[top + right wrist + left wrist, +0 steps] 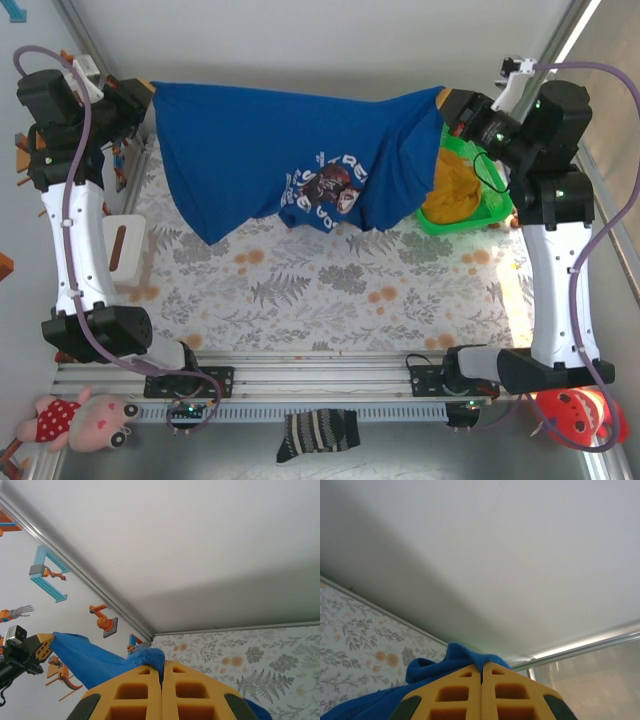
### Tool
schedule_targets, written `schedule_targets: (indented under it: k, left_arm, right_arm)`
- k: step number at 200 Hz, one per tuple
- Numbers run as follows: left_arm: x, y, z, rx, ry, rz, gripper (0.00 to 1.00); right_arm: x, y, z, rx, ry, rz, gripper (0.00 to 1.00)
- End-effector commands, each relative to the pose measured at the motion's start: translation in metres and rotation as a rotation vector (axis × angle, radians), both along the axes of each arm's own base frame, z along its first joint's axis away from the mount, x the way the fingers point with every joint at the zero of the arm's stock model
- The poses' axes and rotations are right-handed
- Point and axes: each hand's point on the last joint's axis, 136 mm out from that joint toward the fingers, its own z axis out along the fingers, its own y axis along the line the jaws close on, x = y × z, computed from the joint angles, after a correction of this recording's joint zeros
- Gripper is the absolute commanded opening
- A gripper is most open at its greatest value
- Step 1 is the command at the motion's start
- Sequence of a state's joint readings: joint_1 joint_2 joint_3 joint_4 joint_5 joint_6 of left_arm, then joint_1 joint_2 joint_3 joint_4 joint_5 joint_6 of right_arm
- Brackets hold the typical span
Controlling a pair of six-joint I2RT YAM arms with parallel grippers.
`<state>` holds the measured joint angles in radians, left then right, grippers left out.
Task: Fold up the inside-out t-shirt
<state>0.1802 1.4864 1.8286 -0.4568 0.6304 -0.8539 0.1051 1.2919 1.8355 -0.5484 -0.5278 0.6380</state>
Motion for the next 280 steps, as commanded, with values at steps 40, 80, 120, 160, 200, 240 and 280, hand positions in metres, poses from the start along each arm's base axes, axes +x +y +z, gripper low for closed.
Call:
schedule_targets:
  k: [40, 80, 120, 160, 200, 240, 280]
  left_arm:
    - [0.004, -0.006, -0.033, -0.029, 0.046, -0.037, 0.0]
    - [-0.026, -0.023, -0.026, -0.043, 0.018, -0.078, 0.0]
    - [-0.061, -0.03, 0.007, -0.066, -0.065, -0.076, 0.0]
    - [-0.084, -0.032, 0.05, -0.076, -0.165, -0.07, 0.03]
    - [-0.068, -0.03, 0.045, -0.076, -0.142, -0.068, 0.05]
    - [-0.029, -0.024, -0.019, -0.062, 0.003, -0.063, 0.0]
    - [0.031, -0.015, -0.091, -0.048, 0.149, -0.057, 0.0]
  right_arm:
    - [0.003, 0.001, -0.003, 0.063, -0.003, 0.019, 0.0]
    - [-0.026, 0.002, 0.008, 0.093, -0.033, 0.049, 0.0]
    - [-0.058, -0.002, 0.029, 0.097, -0.094, 0.043, 0.0]
    - [-0.082, -0.004, 0.068, 0.104, -0.185, 0.044, 0.0]
    - [-0.073, -0.002, 0.074, 0.11, -0.183, 0.057, 0.0]
    - [-0.037, 0.006, 0.036, 0.126, -0.08, 0.082, 0.0]
    - [0.039, 0.011, -0.022, 0.101, 0.055, 0.063, 0.0]
